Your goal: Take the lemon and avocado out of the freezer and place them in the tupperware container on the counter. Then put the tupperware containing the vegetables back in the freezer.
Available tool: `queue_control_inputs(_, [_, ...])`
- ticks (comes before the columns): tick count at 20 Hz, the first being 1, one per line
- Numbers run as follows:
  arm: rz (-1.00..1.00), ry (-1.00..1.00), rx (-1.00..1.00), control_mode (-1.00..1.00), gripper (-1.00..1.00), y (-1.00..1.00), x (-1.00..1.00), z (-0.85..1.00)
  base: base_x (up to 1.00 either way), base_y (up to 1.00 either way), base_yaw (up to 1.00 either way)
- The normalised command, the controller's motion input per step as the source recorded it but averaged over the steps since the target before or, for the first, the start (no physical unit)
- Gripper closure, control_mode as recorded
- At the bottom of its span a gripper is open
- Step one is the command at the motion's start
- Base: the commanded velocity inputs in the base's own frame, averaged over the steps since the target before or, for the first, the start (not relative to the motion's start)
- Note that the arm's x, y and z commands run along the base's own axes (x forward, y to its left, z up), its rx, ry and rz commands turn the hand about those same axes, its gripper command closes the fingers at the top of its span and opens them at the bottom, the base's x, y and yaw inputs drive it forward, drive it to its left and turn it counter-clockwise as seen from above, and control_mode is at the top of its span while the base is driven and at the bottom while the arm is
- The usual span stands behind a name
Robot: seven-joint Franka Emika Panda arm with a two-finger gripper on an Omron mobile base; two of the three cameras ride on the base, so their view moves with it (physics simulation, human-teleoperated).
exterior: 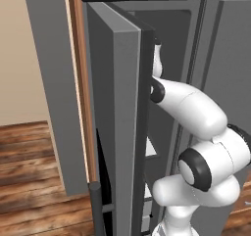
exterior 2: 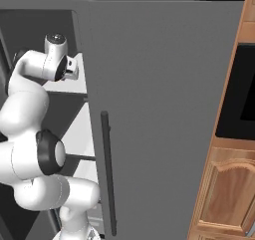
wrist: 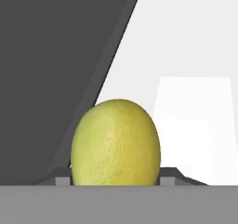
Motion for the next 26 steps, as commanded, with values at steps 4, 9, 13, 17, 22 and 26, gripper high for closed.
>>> queue_control_inputs(4, [0.00,-0.01,-0.01,-1.00,1.00,0.16,-0.06,-0.06,0.00,0.00,0.00])
queue_control_inputs(9, [-0.03,-0.04,-0.03,-1.00,1.00,-0.10,-0.72,0.29,0.00,0.00,0.00])
queue_control_inputs(13, [-0.10,0.00,-0.03,-1.00,1.00,-0.27,-0.82,0.63,0.00,0.00,0.00])
queue_control_inputs(17, [-0.11,0.02,-0.04,-1.00,1.00,-0.39,-0.94,0.42,0.00,0.00,0.00])
queue_control_inputs(22, [-0.10,0.07,-0.07,-1.00,1.00,-0.39,-1.00,0.07,0.00,0.00,0.00])
queue_control_inputs(26, [-0.08,0.11,-0.13,-1.00,1.00,-0.44,-0.93,-0.01,0.00,0.00,0.00])
